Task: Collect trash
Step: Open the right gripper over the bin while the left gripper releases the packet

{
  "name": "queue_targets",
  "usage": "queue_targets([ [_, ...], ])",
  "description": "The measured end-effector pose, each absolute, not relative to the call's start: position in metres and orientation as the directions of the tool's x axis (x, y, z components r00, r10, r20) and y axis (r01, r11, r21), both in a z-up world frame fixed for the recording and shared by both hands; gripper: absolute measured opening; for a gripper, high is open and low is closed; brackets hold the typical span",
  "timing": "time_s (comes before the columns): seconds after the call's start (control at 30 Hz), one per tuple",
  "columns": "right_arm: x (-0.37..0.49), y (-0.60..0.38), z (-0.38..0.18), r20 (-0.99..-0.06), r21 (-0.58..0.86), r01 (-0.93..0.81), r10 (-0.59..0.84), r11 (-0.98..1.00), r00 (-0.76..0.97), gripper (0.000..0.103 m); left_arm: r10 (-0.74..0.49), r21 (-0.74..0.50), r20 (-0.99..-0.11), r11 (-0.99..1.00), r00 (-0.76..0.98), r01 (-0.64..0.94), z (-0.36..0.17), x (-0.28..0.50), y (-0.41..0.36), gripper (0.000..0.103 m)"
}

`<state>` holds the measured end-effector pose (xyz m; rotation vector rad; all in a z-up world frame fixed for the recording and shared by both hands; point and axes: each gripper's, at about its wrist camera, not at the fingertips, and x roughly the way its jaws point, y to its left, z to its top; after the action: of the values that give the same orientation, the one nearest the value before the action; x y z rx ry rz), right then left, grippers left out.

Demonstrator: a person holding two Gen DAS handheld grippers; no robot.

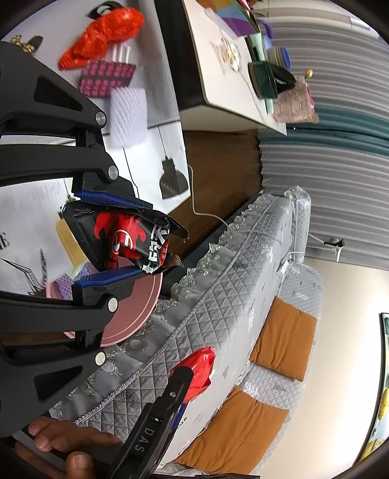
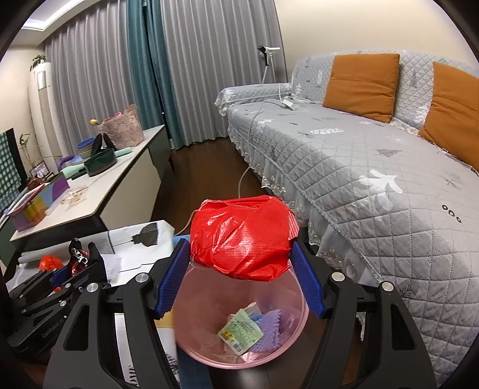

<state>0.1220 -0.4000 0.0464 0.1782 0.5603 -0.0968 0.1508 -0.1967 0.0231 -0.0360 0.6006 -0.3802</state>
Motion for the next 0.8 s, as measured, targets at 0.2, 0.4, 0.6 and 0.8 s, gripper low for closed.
queue_targets([
  [0.2,0.130,-0.410,0.044,-0.538,0.147,0.162,-0.058,0.976,0.841,0.068,-0.378,-0.138,-0.551,0.920,0.744,0.366,0.016,0.169,-0.214,0.036],
  [0.4,0.139,-0.419,0.036,-0.557,0.157,0.185,-0.068,0.970,0.828,0.068,-0.392,-0.140,-0.563,0.913,0.728,0.384,0.007,0.189,-0.228,0.036],
  [0.6,0.145,-0.426,0.031,-0.568,0.172,0.203,-0.071,0.964,0.820,0.068,-0.408,-0.136,-0.573,0.903,0.711,0.408,-0.001,0.204,-0.243,0.036],
  [0.8,0.151,-0.430,0.024,-0.584,0.181,0.205,-0.062,0.962,0.809,0.073,-0.417,-0.141,-0.595,0.896,0.687,0.422,-0.007,0.218,-0.251,0.055],
])
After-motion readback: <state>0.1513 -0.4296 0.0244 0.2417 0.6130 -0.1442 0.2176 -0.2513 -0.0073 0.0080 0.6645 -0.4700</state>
